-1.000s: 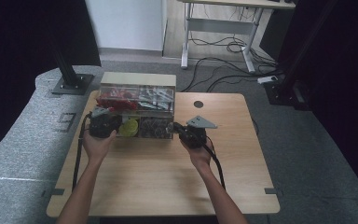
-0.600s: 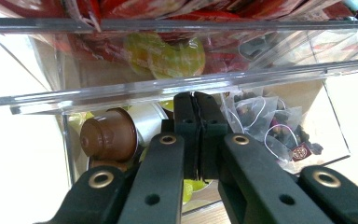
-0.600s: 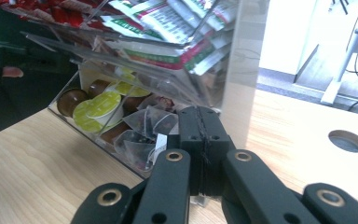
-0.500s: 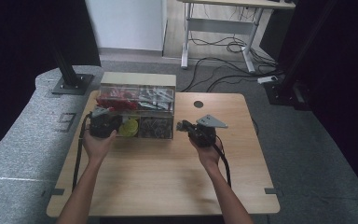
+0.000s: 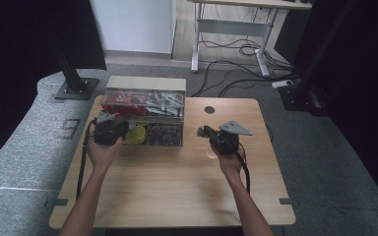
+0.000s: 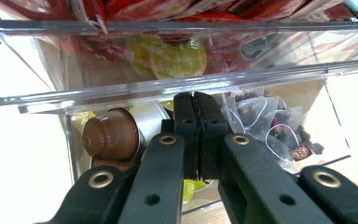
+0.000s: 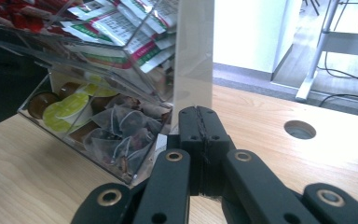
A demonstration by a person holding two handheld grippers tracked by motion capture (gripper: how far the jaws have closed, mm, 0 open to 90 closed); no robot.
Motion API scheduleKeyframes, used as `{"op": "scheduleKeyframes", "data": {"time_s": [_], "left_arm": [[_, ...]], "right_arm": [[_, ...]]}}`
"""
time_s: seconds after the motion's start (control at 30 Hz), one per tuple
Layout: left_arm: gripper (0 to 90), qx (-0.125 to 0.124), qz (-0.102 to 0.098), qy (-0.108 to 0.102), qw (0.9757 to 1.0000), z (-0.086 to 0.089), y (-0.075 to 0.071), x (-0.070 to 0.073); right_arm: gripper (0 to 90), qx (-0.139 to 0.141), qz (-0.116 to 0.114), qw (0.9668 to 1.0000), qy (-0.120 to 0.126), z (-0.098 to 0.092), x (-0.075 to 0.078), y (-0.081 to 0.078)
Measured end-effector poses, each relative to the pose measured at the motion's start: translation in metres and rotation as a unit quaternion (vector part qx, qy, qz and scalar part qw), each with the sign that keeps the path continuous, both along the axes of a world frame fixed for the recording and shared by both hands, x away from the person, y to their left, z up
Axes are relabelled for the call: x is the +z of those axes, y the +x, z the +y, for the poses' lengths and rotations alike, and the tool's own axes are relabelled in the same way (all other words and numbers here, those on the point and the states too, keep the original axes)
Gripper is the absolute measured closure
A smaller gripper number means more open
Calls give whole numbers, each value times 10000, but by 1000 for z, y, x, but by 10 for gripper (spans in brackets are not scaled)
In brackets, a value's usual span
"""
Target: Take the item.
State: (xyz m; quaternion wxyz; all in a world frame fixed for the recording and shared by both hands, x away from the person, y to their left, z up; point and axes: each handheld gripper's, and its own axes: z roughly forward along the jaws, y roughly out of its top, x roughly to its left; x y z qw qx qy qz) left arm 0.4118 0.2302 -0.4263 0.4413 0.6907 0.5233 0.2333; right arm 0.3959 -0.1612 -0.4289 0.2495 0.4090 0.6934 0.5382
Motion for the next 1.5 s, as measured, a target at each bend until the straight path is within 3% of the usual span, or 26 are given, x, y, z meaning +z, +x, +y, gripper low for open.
{"op": "scheduleKeyframes", "data": {"time_s": [0.9,1.5], "left_arm": [[887,5,28,-19,10000,0,1,-1],[885,-4,35,-12,10000,-1,2,-2]], "right_arm": [[892,-373,38,9993,25,-34,-4,3],[889,-454,136,9988,-93,-34,-18,10]]}}
